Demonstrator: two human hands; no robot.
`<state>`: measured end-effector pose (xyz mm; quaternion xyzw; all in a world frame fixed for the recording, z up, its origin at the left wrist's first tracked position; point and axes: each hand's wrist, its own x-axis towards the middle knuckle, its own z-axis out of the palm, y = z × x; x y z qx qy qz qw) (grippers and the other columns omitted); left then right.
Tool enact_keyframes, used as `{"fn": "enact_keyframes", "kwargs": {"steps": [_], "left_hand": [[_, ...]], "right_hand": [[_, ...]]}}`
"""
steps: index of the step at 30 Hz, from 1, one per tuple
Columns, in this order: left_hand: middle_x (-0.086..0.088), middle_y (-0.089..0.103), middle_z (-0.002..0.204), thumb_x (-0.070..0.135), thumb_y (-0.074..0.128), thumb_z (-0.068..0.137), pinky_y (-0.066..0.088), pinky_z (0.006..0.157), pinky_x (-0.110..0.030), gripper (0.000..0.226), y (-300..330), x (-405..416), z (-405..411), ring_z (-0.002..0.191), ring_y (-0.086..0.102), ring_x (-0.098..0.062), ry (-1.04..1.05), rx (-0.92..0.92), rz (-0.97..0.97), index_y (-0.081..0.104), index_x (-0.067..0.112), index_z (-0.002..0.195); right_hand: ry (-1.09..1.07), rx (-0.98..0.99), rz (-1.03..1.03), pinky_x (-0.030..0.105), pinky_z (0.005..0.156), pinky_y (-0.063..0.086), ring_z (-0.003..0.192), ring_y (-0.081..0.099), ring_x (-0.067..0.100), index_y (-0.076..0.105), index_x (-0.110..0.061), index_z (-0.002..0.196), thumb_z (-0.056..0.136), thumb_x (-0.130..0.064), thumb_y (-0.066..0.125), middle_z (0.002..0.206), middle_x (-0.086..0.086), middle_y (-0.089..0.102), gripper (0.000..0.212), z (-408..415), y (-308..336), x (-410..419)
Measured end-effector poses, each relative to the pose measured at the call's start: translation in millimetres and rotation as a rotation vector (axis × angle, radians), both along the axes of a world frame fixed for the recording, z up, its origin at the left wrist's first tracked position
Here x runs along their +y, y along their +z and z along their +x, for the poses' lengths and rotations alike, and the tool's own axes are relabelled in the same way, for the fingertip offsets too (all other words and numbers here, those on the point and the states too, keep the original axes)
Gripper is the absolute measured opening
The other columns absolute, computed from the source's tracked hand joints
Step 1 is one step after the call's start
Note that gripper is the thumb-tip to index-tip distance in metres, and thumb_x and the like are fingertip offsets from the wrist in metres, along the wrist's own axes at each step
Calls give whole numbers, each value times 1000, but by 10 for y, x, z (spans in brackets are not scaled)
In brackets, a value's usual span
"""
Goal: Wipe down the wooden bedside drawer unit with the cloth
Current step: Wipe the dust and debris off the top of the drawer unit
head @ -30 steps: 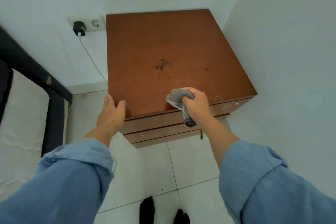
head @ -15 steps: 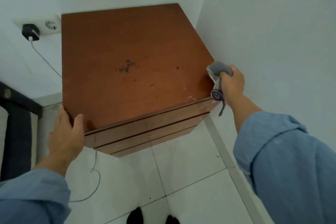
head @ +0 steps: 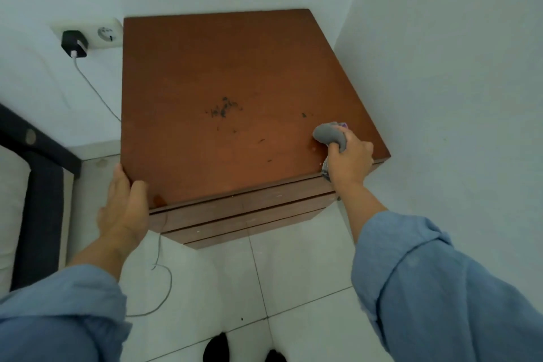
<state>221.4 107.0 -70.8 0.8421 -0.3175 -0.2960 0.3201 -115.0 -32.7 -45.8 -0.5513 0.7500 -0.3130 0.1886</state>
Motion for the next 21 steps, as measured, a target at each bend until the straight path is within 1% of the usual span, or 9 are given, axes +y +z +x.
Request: {"fn": "enact_keyframes", "kwargs": {"steps": [4, 9, 12, 13, 15, 17, 19, 21], "left_hand": [[3, 54, 128, 44, 32, 71, 39, 99, -61, 62, -92, -13, 88, 109, 55, -30, 12, 89, -22, 29, 53, 132], [8, 50, 136, 48, 29, 70, 30, 107, -59, 66, -36, 13, 86, 121, 49, -27, 18, 194, -8, 25, 57, 135], [3, 47, 140, 48, 31, 68, 31, 105, -63, 62, -258, 33, 212, 127, 46, -33, -19, 233, -48, 32, 58, 130], [4, 46, 141, 48, 30, 68, 31, 105, -63, 61, -240, 49, 196, 128, 45, -33, -38, 232, -61, 33, 58, 129], [11, 52, 136, 49, 29, 70, 33, 106, -57, 59, -149, 77, 143, 123, 49, -30, -11, 274, -78, 33, 67, 126], [12, 58, 126, 52, 30, 68, 38, 103, -54, 57, 2, 105, 89, 116, 53, -30, 43, 347, -95, 36, 70, 122], [9, 60, 122, 56, 31, 66, 41, 102, -52, 60, 133, 126, 56, 114, 54, -27, 95, 427, -127, 40, 64, 124], [7, 58, 123, 55, 34, 70, 42, 102, -43, 64, 218, 120, 63, 113, 53, -20, 132, 502, -186, 43, 50, 133]], "right_hand": [[21, 15, -3, 38, 93, 39, 111, 45, 22, 59, -31, 121, 86, -18, 51, 110, 1, 65, 38, 216, 15, 109], [84, 6, 13, 33, 89, 35, 109, 43, 21, 59, -30, 121, 87, -16, 51, 104, 1, 65, 38, 560, 35, 297], [159, 22, 24, 28, 83, 28, 105, 43, 19, 59, -31, 120, 86, -16, 53, 103, -2, 63, 38, 864, 41, 458], [175, 22, 18, 27, 82, 27, 104, 43, 19, 60, -31, 119, 85, -15, 54, 102, -3, 63, 38, 975, 46, 523], [195, 12, 4, 25, 81, 26, 101, 43, 19, 60, -31, 118, 85, -15, 54, 100, -5, 64, 38, 1200, 56, 649], [232, 5, 5, 26, 81, 26, 100, 43, 18, 60, -32, 118, 85, -15, 54, 99, -7, 64, 38, 1438, 53, 764], [267, -8, 7, 27, 81, 28, 100, 43, 18, 60, -32, 118, 84, -15, 54, 99, -9, 65, 38, 1663, 44, 872], [282, -26, 0, 28, 81, 29, 100, 44, 18, 61, -31, 117, 82, -15, 55, 100, -9, 66, 39, 1861, 47, 969]]}}
